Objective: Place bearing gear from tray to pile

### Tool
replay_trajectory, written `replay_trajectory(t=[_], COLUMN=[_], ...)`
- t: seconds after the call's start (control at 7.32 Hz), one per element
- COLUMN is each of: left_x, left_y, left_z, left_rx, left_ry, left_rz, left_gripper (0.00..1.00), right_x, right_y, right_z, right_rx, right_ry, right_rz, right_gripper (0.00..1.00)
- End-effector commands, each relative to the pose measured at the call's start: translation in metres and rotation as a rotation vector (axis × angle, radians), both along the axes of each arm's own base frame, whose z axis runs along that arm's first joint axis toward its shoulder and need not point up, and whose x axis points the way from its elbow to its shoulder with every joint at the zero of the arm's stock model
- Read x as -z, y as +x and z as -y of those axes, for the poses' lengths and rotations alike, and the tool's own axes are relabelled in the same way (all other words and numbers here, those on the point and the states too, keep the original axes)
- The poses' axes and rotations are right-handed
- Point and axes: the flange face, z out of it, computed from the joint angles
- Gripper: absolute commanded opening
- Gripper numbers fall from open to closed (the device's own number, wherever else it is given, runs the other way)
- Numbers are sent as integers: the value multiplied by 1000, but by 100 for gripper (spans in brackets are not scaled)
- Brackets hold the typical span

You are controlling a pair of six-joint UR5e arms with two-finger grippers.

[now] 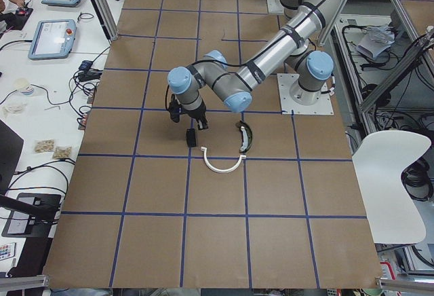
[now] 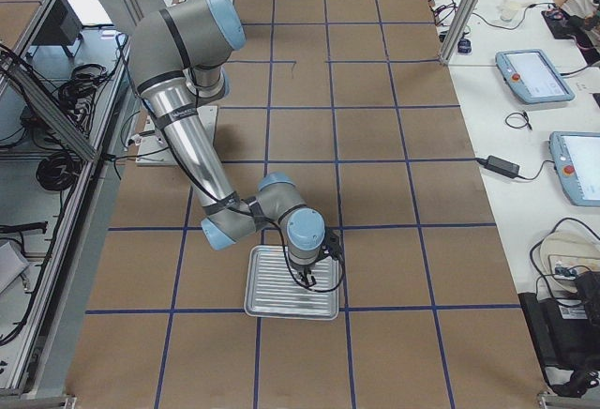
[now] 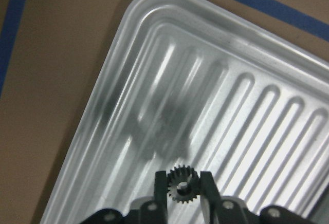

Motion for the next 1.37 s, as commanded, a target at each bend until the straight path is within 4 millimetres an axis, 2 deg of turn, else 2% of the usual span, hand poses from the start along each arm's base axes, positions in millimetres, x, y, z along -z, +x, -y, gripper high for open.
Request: replay_trajectory(t=[0.0, 0.14, 0.27, 0.41, 0.68, 0.82, 0.96, 1.09, 1.23], left_x=[33, 43, 55, 63, 73, 73, 72, 68, 56], left_y=[15, 14, 14, 17, 18, 18, 19, 23, 24], left_z=[-21, -26, -25, -22, -21, -22, -21, -21, -20], left_rx=[-18, -18, -20, -18, -17, -3, 69, 77, 77], left_ry=[20, 30, 43, 41, 48, 51, 43, 57, 43], left_rz=[-11, -15, -27, -26, -31, -36, -51, -26, -5], left_gripper=[0, 0, 0, 0, 1, 56, 100, 100, 100], right_x=[-107, -154, -206, -247, -286, -296, -305, -305, -298], right_y=[42, 89, 158, 226, 358, 416, 472, 527, 581], right_z=[14, 28, 38, 34, 36, 37, 40, 43, 47], right_rx=[-22, -57, -50, 39, 142, 192, 239, 326, 368], right_ry=[-71, -45, -31, -31, -13, -22, -43, -57, -60], right_rz=[-110, -154, -145, -118, -124, -117, -115, -99, -90], right_gripper=[18, 18, 17, 17, 17, 17, 18, 18, 18])
